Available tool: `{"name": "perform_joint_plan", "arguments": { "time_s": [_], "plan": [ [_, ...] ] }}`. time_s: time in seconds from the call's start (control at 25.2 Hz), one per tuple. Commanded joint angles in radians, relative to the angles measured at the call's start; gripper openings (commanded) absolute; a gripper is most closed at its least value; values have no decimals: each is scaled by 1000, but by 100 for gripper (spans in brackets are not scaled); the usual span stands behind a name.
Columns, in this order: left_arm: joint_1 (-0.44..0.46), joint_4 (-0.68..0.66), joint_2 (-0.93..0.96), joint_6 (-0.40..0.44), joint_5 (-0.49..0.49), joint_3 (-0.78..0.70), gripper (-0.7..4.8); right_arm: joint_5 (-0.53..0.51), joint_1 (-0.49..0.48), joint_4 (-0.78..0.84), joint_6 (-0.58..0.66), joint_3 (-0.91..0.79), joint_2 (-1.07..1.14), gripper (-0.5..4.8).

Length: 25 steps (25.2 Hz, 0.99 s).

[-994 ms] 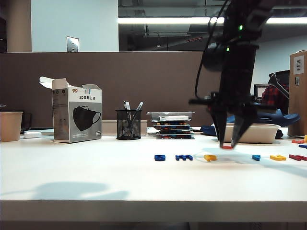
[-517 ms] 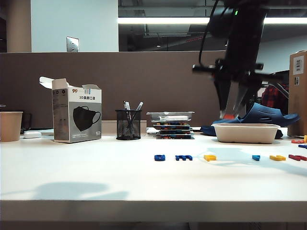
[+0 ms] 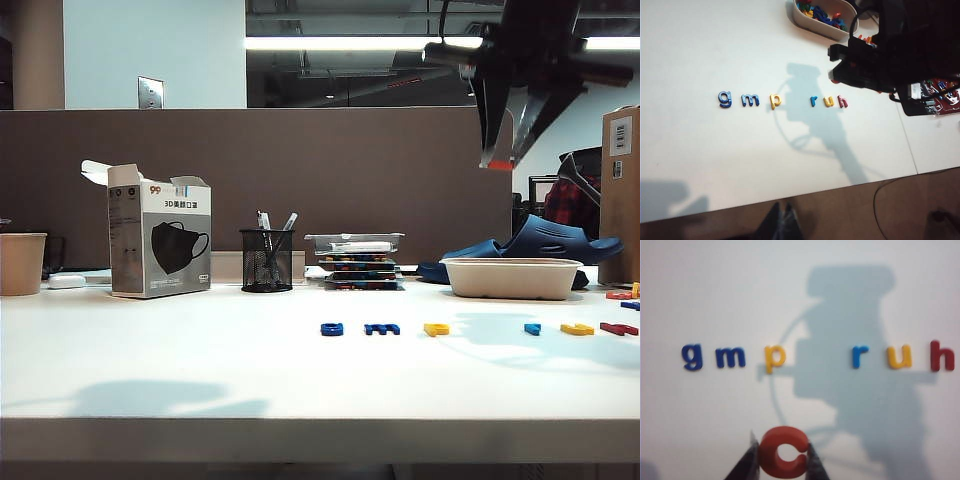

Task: Select the appropriate letters from the row of letter magnets placed on the table to arrange into the word "cup".

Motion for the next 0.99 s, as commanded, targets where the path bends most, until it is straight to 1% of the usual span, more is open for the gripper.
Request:
{"name": "perform_joint_plan", "arguments": {
  "time_s": [0.04, 0.24, 0.48, 0.68, 0.79, 0.99],
  "plan": [
    [0, 0, -2, 5, -7, 4, -5, 1, 37, 37, 55, -82, -82, 89],
    [0, 0, -2, 5, -7, 4, -5, 1, 87, 80, 102, -199, -164, 89],
    [0, 0, -2, 5, -7, 4, -5, 2, 138, 103, 107, -279, -171, 89],
    [0, 0, -2, 5, -7, 4, -5, 1, 201, 193, 144, -359, -169, 89],
    [0, 0, -2, 5, -7, 4, -5, 0, 237, 291, 181, -420, -167, 89],
    [0, 0, -2, 5, -7, 4, -5, -5, 245, 359, 184, -476, -147, 89]
  ]
}}
